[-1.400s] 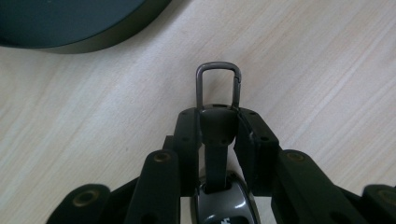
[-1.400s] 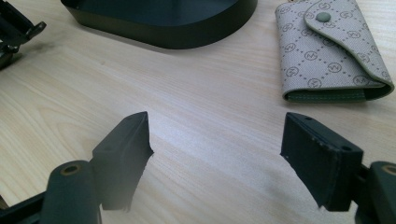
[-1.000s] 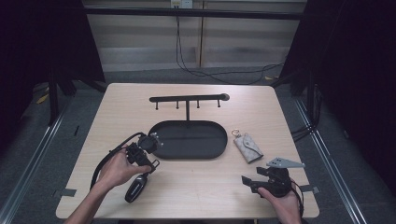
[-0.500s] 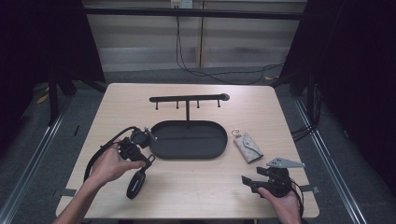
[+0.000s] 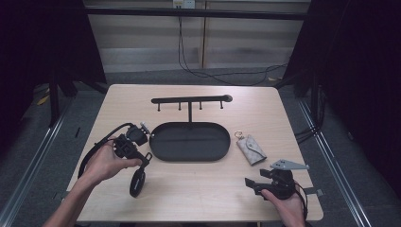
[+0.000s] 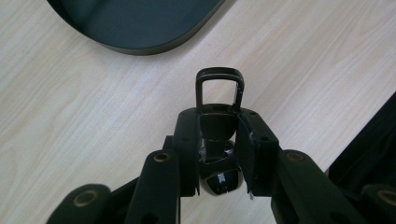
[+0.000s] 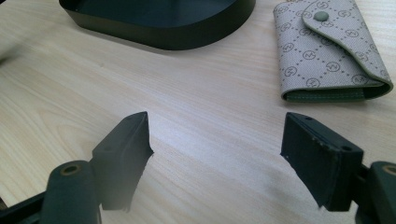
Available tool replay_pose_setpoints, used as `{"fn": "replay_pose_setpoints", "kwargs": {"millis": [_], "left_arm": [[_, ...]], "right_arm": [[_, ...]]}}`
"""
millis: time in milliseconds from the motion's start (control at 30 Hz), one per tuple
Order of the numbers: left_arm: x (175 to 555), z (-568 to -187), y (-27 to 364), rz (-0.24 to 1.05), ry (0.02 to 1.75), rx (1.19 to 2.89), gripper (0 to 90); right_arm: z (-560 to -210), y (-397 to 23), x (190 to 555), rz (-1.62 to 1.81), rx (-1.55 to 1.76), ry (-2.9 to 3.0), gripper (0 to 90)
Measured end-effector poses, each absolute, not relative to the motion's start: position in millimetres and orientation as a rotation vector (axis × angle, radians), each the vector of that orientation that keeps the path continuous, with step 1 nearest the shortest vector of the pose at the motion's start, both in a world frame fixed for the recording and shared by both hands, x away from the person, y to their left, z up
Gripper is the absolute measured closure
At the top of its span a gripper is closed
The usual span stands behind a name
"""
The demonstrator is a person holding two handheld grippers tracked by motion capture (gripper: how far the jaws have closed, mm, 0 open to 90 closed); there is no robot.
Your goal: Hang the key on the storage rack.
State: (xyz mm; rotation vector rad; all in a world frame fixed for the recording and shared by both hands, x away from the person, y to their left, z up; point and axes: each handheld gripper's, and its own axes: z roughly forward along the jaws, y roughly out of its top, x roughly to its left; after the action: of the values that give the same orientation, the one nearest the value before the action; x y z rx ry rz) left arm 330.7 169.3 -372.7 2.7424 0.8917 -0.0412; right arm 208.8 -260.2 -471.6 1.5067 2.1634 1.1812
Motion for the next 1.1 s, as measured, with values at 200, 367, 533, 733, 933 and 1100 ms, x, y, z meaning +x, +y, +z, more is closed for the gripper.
{"fn": "replay_pose_setpoints", "kwargs": {"millis": [200,367,533,733,933,1100], "left_arm": [[331,-365,173,-0.045,0.872,2.741,70.8],[331,-355,174,-0.040,0.885,2.734,70.8],[329,-345,175,-0.016,0.899,2.728,70.8],[330,-337,175,-0.011,0.900,2.703,70.8],[335,-335,174,-0.017,0.909,2.720,70.8],[341,-332,176,-0.002,0.939,2.698,70.8]], "right_arm": [[-472,-260,209,1.181,1.506,2.166,23.6],[-472,-260,209,1.181,1.512,2.169,23.9],[-472,-260,209,1.183,1.512,2.170,24.0],[-472,-260,209,1.187,1.515,2.164,24.0],[-472,-260,209,1.186,1.514,2.165,23.9],[-472,-260,209,1.184,1.517,2.167,24.0]]}}
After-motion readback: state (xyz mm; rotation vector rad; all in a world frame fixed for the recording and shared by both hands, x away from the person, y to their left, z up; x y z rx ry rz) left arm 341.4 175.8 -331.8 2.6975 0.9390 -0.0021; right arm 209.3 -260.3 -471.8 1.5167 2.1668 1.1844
